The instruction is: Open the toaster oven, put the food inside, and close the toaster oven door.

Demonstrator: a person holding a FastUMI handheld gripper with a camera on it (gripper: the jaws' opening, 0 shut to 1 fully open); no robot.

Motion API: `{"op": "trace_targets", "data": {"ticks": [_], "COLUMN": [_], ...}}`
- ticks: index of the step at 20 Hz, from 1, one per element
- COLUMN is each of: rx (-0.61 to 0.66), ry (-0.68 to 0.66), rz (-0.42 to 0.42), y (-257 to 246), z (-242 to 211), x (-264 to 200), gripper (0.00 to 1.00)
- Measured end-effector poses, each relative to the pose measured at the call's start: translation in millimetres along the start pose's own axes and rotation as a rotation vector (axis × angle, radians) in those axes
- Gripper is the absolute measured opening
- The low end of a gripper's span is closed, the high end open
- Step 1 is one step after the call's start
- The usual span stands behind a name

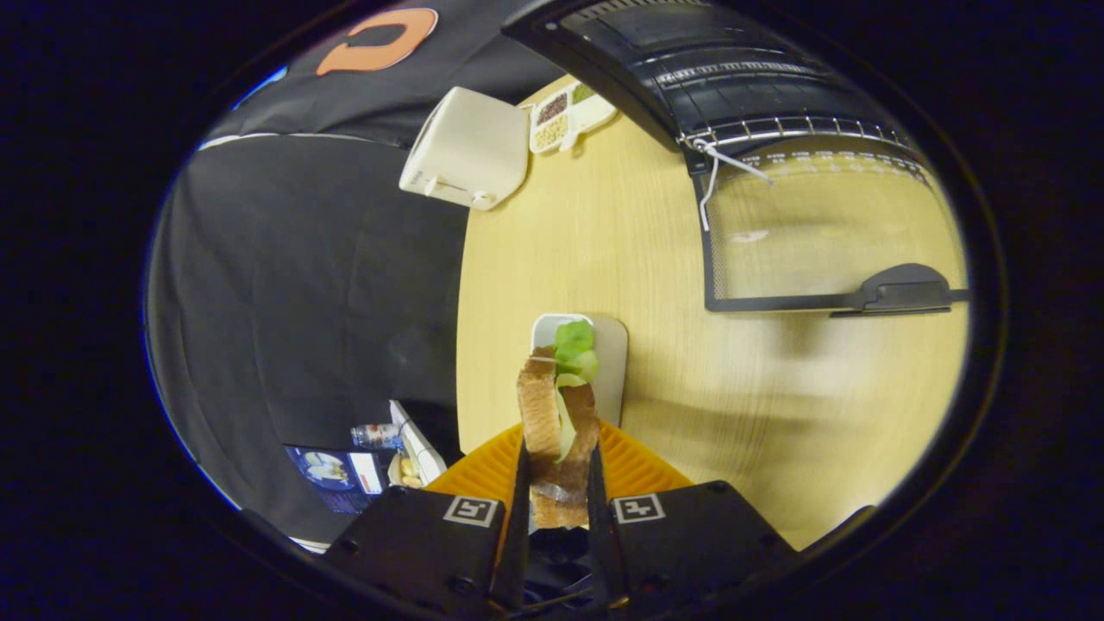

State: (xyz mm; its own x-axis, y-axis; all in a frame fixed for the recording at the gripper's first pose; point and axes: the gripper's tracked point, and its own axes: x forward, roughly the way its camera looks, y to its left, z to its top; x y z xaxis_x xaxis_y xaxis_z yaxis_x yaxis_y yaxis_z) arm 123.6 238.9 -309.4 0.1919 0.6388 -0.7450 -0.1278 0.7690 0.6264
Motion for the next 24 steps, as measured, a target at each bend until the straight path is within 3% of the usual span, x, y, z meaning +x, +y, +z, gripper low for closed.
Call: {"op": "trace_targets", "data": {"ticks": [5, 9, 16, 20, 24], "rx": [-0.015, -0.029, 0.109, 0.31, 0.457], "ry": [-0.041, -0.184, -0.556, -0.701, -0.826], "rz": [0.092, 0.145, 0.097, 0.111, 0.199], "y": [33.5, 44.4, -25.6, -71.3, -93.5], "z": [-5.6, 6.7, 52.2, 82.0, 125.6], "x": [-52.1, -122.3, -226.8, -222.2, -204.3], "gripper": [0.35, 0.35, 0.35, 0.35, 0.34]}}
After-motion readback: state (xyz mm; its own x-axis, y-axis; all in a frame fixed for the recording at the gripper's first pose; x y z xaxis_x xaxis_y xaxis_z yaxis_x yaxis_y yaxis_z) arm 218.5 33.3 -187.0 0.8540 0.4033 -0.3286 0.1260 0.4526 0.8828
